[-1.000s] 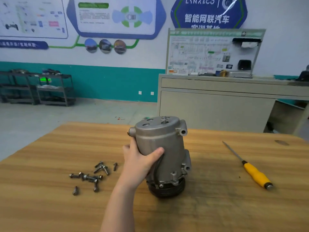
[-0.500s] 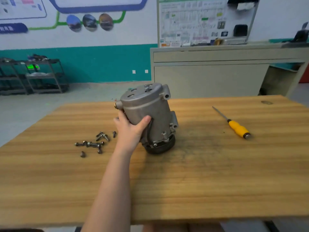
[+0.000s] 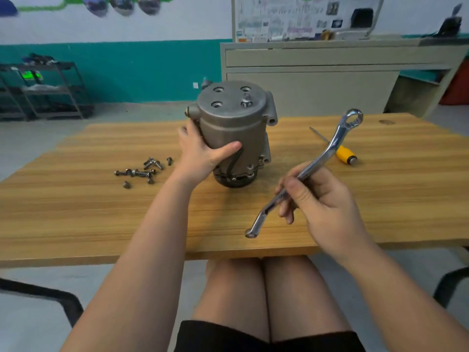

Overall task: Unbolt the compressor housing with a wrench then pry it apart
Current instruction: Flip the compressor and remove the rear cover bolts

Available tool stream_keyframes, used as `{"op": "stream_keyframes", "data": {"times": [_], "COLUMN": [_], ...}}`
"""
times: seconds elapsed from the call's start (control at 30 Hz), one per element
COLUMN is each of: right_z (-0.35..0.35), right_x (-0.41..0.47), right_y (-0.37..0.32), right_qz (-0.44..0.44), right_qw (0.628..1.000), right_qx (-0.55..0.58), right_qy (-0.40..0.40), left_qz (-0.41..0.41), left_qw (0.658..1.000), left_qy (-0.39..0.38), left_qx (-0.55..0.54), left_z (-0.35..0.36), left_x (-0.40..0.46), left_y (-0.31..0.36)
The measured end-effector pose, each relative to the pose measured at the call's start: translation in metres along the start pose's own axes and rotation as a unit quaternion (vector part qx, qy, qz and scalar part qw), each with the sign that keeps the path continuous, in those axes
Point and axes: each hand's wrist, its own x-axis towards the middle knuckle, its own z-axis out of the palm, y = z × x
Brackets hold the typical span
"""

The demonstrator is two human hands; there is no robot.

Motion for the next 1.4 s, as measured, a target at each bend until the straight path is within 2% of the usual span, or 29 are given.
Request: {"op": "stream_keyframes", "data": {"times": [0.17, 0.37, 0.5, 0.67, 0.8, 0.87, 0.93, 0.97, 1.03, 1.1, 1.17, 1.3, 1.4], "right_z": [-0.006, -0.026, -0.035, -0.031, -0.027, -0.025, -0.021, -0.019, -0.014, -0.009, -0.001, 0.017, 0.023], "right_x": [0.029, 0.090, 0.112, 0.118, 0.117, 0.116, 0.116, 0.115, 0.114, 0.113, 0.113, 0.115, 0.116], "right_y": [-0.001, -0.017, -0.018, -0.008, -0.004, -0.003, -0.002, -0.002, 0.000, 0.002, 0.002, 0.001, 0.000], "right_qz": [0.016, -0.061, -0.089, -0.071, -0.085, -0.095, -0.098, -0.099, -0.101, -0.107, -0.112, -0.135, -0.150], "right_qw": [0.995, 0.960, 0.944, 0.945, 0.939, 0.942, 0.949, 0.952, 0.955, 0.957, 0.961, 0.968, 0.964], "right_qx": [0.082, 0.227, 0.237, 0.225, 0.248, 0.243, 0.227, 0.219, 0.205, 0.192, 0.171, 0.112, 0.072], "right_qy": [0.049, 0.151, 0.213, 0.229, 0.224, 0.211, 0.196, 0.191, 0.188, 0.189, 0.188, 0.179, 0.207], "left_qz": [0.013, 0.017, 0.020, 0.028, 0.001, 0.009, 0.071, 0.116, 0.170, 0.157, 0.119, 0.105, 0.111], "left_qw": [1.000, 0.998, 0.998, 0.999, 0.999, 0.998, 0.990, 0.984, 0.975, 0.955, 0.928, 0.915, 0.917], "left_qy": [-0.013, -0.013, -0.033, -0.017, -0.016, 0.042, 0.120, 0.132, 0.072, -0.024, -0.077, -0.067, -0.062], "left_qx": [0.017, 0.057, 0.054, 0.001, -0.047, -0.051, -0.013, 0.024, 0.125, 0.250, 0.346, 0.384, 0.379], "left_z": [0.005, 0.010, 0.009, 0.012, 0.009, 0.004, -0.006, -0.012, -0.020, -0.020, -0.014, -0.009, -0.010], "left_x": [0.005, 0.013, 0.019, 0.009, -0.001, -0.004, 0.001, 0.007, 0.022, 0.035, 0.041, 0.040, 0.041], "left_y": [0.005, 0.012, 0.017, 0.025, 0.024, 0.030, 0.047, 0.057, 0.077, 0.089, 0.091, 0.082, 0.081]}}
